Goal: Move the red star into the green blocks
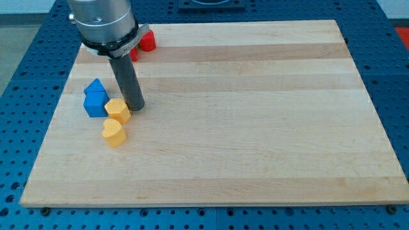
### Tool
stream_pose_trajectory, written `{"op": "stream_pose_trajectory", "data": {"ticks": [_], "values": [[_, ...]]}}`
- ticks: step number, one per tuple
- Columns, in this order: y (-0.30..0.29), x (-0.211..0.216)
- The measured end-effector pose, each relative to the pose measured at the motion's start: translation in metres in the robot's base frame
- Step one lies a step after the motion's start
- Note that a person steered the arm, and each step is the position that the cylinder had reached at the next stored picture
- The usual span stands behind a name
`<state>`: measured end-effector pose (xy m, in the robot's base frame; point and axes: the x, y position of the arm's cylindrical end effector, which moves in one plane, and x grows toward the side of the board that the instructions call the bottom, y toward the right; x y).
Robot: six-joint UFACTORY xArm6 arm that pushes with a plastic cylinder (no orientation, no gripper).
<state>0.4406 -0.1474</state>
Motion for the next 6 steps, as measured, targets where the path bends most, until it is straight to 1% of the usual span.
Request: {"op": "stream_pose_trajectory", "data": {"ticks": [1,2,3,5,6], "values": [[-0.005,-0.027],[-0.031,-0.097],[-0.062,-0.135],[-0.131,-0.140],[-0.146,-0.220]]}}
